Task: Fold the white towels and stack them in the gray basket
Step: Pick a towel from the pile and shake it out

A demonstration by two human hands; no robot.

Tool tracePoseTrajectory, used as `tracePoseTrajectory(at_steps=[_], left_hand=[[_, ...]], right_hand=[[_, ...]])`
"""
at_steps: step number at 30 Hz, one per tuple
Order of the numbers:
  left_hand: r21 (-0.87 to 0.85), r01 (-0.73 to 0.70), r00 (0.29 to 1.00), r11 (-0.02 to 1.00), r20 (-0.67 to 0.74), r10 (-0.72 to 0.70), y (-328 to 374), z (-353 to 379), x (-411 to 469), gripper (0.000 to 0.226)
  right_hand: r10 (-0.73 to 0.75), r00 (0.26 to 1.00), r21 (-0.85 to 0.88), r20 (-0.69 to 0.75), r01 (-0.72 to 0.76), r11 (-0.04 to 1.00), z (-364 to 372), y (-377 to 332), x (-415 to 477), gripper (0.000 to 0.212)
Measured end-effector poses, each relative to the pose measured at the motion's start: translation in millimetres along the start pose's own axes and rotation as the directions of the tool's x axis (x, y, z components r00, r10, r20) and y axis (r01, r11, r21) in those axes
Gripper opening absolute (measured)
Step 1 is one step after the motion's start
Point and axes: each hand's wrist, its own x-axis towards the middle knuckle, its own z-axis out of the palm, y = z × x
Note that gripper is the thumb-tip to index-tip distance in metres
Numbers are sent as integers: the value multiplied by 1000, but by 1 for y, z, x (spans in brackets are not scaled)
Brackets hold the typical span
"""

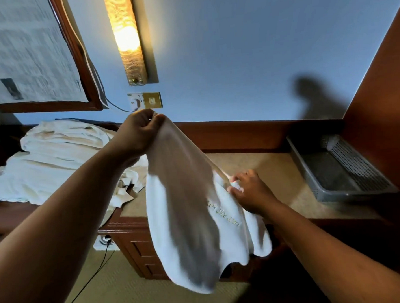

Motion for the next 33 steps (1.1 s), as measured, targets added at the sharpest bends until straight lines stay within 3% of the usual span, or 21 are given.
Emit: tracePoseTrajectory(at_steps=[3, 5, 7, 8, 11, 13, 16, 18, 20, 23, 25, 27, 30, 33], left_hand=[[-252, 64, 995, 966, 87, -44, 10, 7, -13, 17], [-353, 108, 987, 930, 148, -58, 23, 16, -23, 9], [-412, 140, 980, 900, 186, -67, 37, 26, -32, 10], [-410, 140, 978, 901, 199, -62, 45, 32, -36, 12], [-354, 107, 972, 929, 236, -22, 62, 41, -44, 11], [-361, 85, 968, 929, 250, 9, 68, 39, -44, 18], [-498, 76, 974, 864, 223, 42, 64, 29, -36, 22], [-439, 6, 977, 899, 196, 89, 53, 22, -27, 23], [-332, -9, 937, 943, 326, 124, 39, 20, -23, 30], [-459, 115, 836, 881, 524, 164, 21, 24, -23, 38], [-576, 170, 870, 800, 469, 153, 16, 23, -17, 35], [-580, 101, 948, 808, 304, 99, 19, 15, -8, 32], [-375, -154, 974, 914, 97, 203, 31, -7, 5, 43], [-128, -378, 921, 917, 50, 387, 51, -29, 17, 33]], right_hand=[[-119, 993, 236, -13, 118, 965, -18, -44, -17, 58], [-200, 979, 402, 22, 175, 899, -33, -77, -31, 74], [-243, 968, 457, 63, 189, 869, -42, -101, -42, 87], [-231, 972, 441, 47, 187, 878, -44, -110, -45, 85], [-182, 957, 372, -225, 257, 892, -46, -119, -43, 33], [-157, 931, 399, -331, 289, 870, -52, -118, -37, 13], [-126, 917, 431, -379, 295, 853, -68, -119, -30, 14], [-117, 918, 459, -379, 296, 838, -79, -124, -22, 29], [-129, 923, 466, -363, 300, 833, -90, -135, -12, 32], [-173, 910, 475, -376, 350, 807, -110, -158, 4, 29], [-201, 889, 448, -412, 390, 805, -127, -172, 14, 26], [-231, 873, 399, -430, 414, 818, -145, -183, 23, 21], [-282, 848, 246, -449, 421, 873, -170, -196, 37, 4], [-370, 826, 28, -425, 420, 907, -189, -210, 47, 28]])
